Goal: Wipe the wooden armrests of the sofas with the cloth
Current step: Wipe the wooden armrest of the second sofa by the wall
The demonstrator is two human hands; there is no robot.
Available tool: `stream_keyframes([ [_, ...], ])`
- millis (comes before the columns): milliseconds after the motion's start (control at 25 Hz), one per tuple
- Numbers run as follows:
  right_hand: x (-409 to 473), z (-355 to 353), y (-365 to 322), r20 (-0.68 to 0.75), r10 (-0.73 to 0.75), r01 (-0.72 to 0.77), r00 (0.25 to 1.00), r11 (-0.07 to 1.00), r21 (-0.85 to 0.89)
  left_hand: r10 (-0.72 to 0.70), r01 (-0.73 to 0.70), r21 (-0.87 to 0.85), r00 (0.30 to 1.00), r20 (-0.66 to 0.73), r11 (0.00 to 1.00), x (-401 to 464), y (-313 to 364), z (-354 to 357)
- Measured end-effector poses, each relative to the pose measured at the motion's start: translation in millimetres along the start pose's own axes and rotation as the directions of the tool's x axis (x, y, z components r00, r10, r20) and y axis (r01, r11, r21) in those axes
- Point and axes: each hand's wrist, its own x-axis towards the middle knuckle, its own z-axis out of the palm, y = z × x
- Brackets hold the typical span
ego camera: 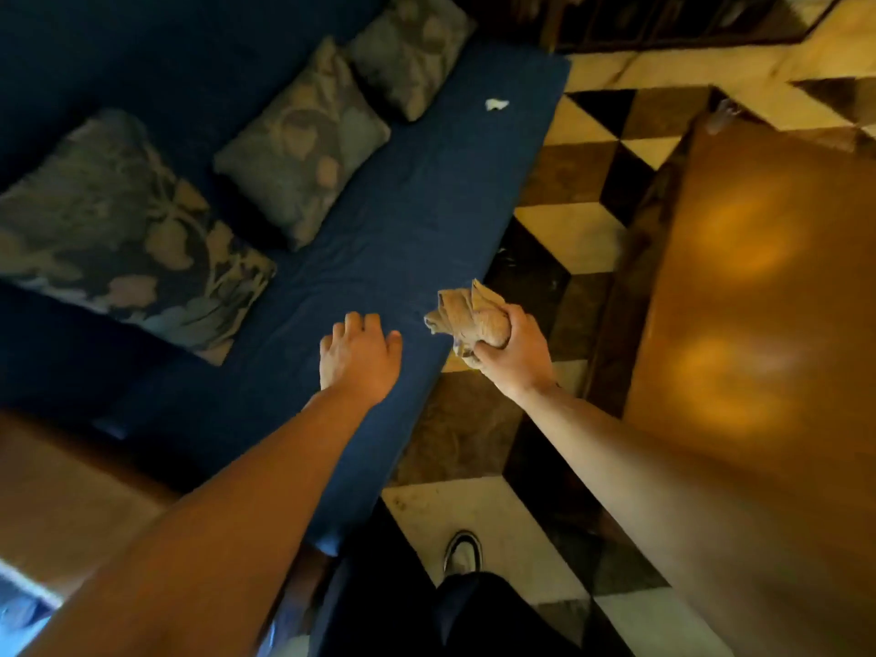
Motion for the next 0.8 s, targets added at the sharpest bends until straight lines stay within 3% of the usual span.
stream_keyframes([
  [80,31,-30,2,-0.044,0.055,-0.057,0.997,0.998,-0.035,0.115,-0.116,0.014,0.993,0.016,0.993,32,32,-7],
  [240,82,-62,0,-0.119,0.107,-0.116,0.987,0.991,-0.065,0.206,-0.206,0.014,0.978,0.041,0.978,92,64,-21],
  [480,195,-94,-34,-0.212,0.108,-0.128,0.971,0.988,-0.081,0.398,-0.402,0.091,0.916,0.052,0.911,221,103,-52],
  [800,376,-168,-28,-0.206,0.118,-0.127,0.971,0.991,-0.032,0.434,-0.444,0.178,0.896,0.093,0.878,398,211,-75],
])
